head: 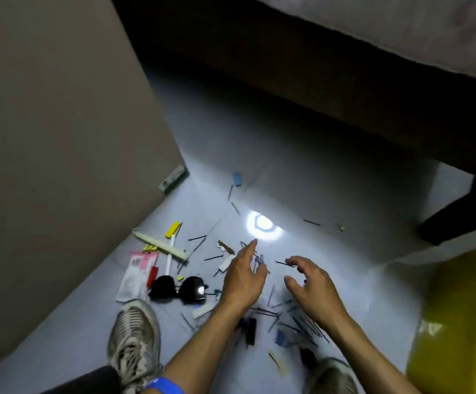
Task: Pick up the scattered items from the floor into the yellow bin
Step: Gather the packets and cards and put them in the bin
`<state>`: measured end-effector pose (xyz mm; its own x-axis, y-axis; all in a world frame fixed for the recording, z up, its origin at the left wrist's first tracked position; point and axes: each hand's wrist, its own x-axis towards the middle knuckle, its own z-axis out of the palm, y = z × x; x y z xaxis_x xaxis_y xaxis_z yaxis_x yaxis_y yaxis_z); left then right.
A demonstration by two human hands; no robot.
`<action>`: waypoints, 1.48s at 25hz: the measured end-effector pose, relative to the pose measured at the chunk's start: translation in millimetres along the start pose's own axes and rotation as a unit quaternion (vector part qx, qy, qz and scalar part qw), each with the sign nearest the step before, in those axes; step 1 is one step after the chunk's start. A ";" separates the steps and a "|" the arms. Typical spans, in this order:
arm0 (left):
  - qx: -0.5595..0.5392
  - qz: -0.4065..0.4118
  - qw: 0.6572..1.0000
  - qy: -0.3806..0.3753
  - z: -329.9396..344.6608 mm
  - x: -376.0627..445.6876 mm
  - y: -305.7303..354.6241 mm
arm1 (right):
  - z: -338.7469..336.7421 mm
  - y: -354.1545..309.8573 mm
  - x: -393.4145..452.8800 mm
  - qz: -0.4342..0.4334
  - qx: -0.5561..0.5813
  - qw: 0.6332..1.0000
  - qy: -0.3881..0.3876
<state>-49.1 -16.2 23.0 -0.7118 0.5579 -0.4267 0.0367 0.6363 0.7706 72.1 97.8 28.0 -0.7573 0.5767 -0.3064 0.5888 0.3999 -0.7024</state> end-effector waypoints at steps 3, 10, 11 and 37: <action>0.042 -0.023 0.996 0.076 -47.1 22.6 -50.8 | 39.5 -19.7 52.1 -0.056 -0.060 0.994 -0.074; 0.161 -0.304 0.911 0.226 -127.8 73.7 -160.1 | 95.6 -57.2 179.1 -0.136 -0.170 0.969 -0.119; 0.136 -0.319 0.911 0.222 -125.7 78.2 -164.5 | 95.1 -59.6 196.3 -0.135 -0.190 0.967 -0.100; 0.327 0.004 0.942 0.080 -105.9 150.3 -96.9 | 32.4 55.5 178.6 0.050 -0.204 0.975 0.067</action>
<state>-233.9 -50.4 -65.7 -0.8048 0.5093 -0.3049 0.4290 0.8541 0.2942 -39.6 199.8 -86.5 -0.6633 0.7037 -0.2546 0.7414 0.5717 -0.3513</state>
